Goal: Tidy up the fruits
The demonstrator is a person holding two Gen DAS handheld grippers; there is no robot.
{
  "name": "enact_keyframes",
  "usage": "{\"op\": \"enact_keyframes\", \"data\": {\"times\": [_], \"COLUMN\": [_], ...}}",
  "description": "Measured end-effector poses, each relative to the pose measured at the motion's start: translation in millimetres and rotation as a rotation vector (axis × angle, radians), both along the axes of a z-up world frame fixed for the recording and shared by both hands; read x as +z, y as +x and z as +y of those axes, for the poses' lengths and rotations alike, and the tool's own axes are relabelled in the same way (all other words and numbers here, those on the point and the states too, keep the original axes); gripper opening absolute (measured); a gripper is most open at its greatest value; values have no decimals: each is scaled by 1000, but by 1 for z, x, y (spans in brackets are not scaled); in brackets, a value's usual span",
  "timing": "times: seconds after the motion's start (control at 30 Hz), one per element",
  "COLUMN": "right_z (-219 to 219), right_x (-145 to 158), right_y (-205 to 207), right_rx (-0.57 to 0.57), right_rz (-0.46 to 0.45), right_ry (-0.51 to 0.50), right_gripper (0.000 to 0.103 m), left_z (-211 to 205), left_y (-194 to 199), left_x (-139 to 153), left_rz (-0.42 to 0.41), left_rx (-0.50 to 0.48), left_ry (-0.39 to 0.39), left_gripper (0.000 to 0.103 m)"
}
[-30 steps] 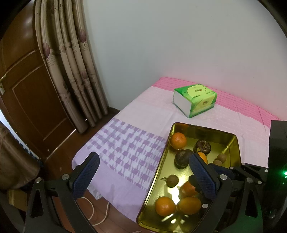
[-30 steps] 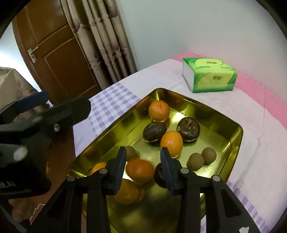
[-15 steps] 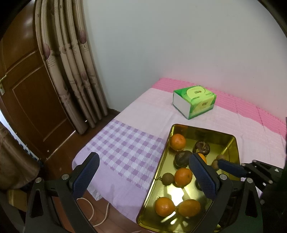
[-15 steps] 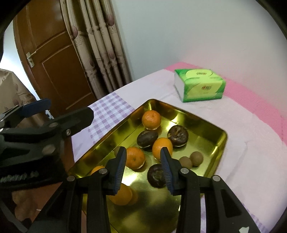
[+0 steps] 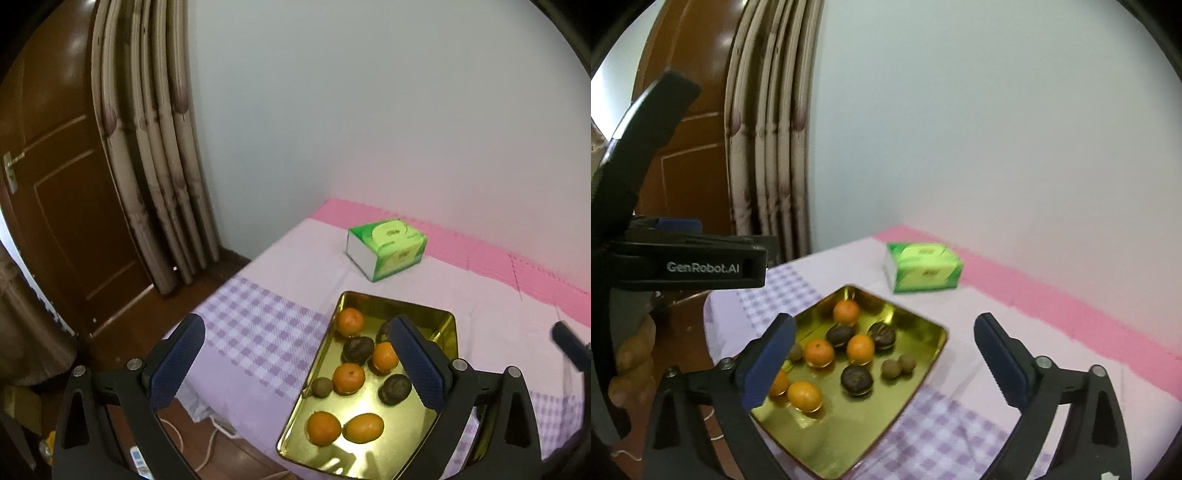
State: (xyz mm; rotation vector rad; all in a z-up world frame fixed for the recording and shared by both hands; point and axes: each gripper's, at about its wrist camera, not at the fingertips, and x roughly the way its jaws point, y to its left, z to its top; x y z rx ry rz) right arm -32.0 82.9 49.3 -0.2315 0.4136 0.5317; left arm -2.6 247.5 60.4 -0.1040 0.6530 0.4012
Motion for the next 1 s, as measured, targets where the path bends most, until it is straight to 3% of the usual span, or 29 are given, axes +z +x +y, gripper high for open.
{"op": "enact_keyframes", "data": {"times": [0.13,0.33,1.0], "right_z": [-14,-31,-37], "right_x": [14,28,35], "right_y": [-13,-23,-50], "right_rx": [-45,-73,-91], "right_rz": [-60,-76,-108], "right_ry": [7,36,12], "right_gripper": [100,102,102], "left_z": [-9,-18,-32], "left_y": [-10,-30,-61], "left_x": [9,22,27], "left_rz": [-8,-36,-45], "left_rx": [-19,-23,-43], "left_ry": [-9,-7,-6], "left_gripper": [101,102,102]}}
